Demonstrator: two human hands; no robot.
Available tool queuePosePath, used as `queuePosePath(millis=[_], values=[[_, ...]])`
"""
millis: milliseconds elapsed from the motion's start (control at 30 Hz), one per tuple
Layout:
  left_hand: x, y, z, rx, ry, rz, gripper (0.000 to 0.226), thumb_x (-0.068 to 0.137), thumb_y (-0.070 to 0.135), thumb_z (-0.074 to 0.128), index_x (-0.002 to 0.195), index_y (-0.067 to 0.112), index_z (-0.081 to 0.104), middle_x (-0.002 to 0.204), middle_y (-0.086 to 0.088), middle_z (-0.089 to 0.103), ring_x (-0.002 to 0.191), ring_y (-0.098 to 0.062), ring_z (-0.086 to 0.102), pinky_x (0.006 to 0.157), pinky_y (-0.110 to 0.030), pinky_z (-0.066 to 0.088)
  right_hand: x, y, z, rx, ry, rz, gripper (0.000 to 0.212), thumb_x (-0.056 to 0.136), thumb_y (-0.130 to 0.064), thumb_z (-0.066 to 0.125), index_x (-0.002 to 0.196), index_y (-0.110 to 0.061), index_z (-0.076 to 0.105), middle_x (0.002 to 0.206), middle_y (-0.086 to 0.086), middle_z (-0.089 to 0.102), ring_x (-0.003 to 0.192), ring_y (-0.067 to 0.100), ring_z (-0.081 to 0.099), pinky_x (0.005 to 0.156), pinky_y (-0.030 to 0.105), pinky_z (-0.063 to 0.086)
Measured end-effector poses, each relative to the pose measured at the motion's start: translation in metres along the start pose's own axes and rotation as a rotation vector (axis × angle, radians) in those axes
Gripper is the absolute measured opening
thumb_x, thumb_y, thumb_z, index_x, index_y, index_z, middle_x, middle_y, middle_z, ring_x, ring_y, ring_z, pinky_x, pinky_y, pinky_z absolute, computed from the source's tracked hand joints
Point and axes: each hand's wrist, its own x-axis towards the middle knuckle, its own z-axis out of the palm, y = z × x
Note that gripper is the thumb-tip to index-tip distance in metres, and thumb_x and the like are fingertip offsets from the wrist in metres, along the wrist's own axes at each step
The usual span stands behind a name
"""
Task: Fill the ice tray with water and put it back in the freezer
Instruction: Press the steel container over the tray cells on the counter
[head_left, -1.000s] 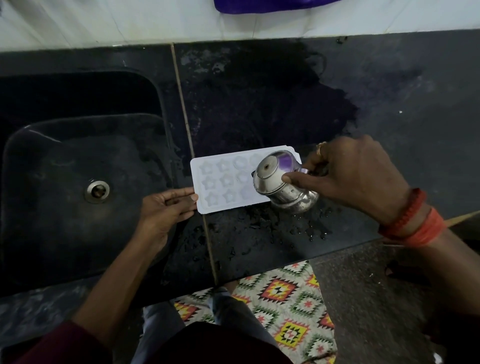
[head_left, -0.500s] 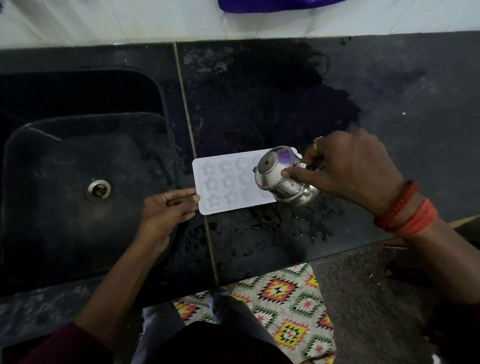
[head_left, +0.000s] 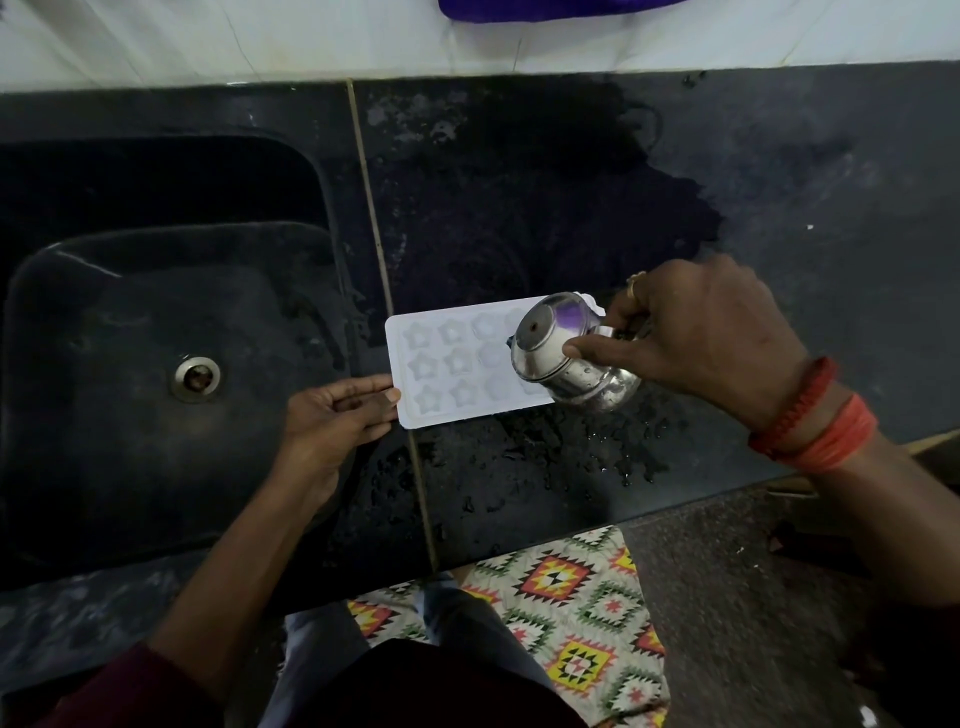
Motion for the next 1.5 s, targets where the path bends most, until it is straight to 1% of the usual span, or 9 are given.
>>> queuePosePath(millis=[100,200,633,867,1000,1167,1300,1433,1500], values=[[0.0,0.0,-0.001,0.003,-0.008,-0.002,0.018,0.079,0.016,0.085,0.096,0.018,0.081,0.089,-0.004,0.082,0.081,-0.012,0.079,0.063,-0.015,0.057,-0.001,0.0,0.001,0.009,0.015,-0.006,0.05,0.069,-0.073,0.063,0.086,-0.028,0.076,0.082,0.003,0.073,0.079,0.028,0.066,0.067,0.03,0.043],[0.0,0.0,-0.001,0.002,0.0,-0.003,0.017,0.077,0.017,0.086,0.093,0.02,0.081,0.089,-0.004,0.082,0.082,-0.013,0.079,0.063,-0.015,0.058,-0.001,-0.001,0.001,0.016,0.02,-0.018,0.053,0.066,-0.074,0.058,0.085,-0.027,0.076,0.08,0.002,0.073,0.077,0.027,0.066,0.065,0.029,0.039],[-0.003,0.003,0.002,0.013,0.011,-0.003,0.014,0.082,0.011,0.083,0.095,0.017,0.08,0.086,-0.003,0.082,0.077,-0.009,0.078,0.062,-0.014,0.057,-0.002,-0.001,0.002,0.002,0.002,-0.008,0.053,0.067,-0.074,0.058,0.086,-0.029,0.076,0.082,0.003,0.074,0.082,0.03,0.067,0.07,0.033,0.048],[-0.006,0.004,0.002,0.021,0.009,0.012,0.012,0.084,0.01,0.082,0.094,0.018,0.079,0.083,-0.001,0.082,0.076,-0.007,0.078,0.062,-0.014,0.058,-0.002,0.0,-0.001,0.012,-0.003,0.005,0.046,0.072,-0.069,0.067,0.085,-0.027,0.076,0.08,0.002,0.073,0.077,0.027,0.067,0.067,0.029,0.043],[-0.007,0.004,0.003,0.015,0.014,0.009,0.012,0.084,0.009,0.082,0.092,0.018,0.079,0.083,-0.001,0.081,0.075,-0.007,0.077,0.061,-0.014,0.057,-0.001,0.0,-0.006,0.064,0.005,0.037,0.05,0.068,-0.072,0.061,0.085,-0.028,0.076,0.08,0.001,0.073,0.08,0.026,0.068,0.076,0.038,0.055],[-0.006,0.005,0.003,0.016,0.018,0.009,0.014,0.083,0.011,0.083,0.094,0.018,0.08,0.083,-0.001,0.081,0.075,-0.007,0.077,0.061,-0.014,0.057,0.004,-0.001,-0.008,0.058,0.019,0.033,0.048,0.071,-0.07,0.065,0.087,-0.026,0.076,0.081,0.001,0.074,0.082,0.026,0.068,0.077,0.041,0.056],[-0.005,0.004,0.003,0.017,0.021,0.007,0.013,0.083,0.011,0.083,0.093,0.018,0.079,0.083,-0.002,0.081,0.075,-0.008,0.078,0.061,-0.014,0.057,0.006,-0.004,-0.005,0.019,0.044,0.009,0.046,0.073,-0.068,0.065,0.088,-0.026,0.075,0.082,0.004,0.073,0.08,0.027,0.067,0.072,0.036,0.052],[-0.005,0.004,0.003,0.018,0.023,0.006,0.013,0.083,0.011,0.083,0.093,0.018,0.079,0.083,-0.002,0.081,0.076,-0.009,0.078,0.062,-0.014,0.058,0.009,-0.006,0.001,-0.038,0.074,-0.012,0.046,0.076,-0.067,0.066,0.089,-0.025,0.075,0.081,0.006,0.072,0.079,0.03,0.066,0.064,0.031,0.04],[-0.005,0.004,0.002,0.015,0.021,0.007,0.013,0.082,0.012,0.083,0.093,0.018,0.079,0.084,-0.002,0.082,0.076,-0.009,0.078,0.062,-0.015,0.058,0.011,-0.007,0.004,-0.059,0.084,-0.013,0.046,0.076,-0.068,0.066,0.09,-0.025,0.074,0.082,0.007,0.072,0.08,0.032,0.066,0.064,0.032,0.038]])
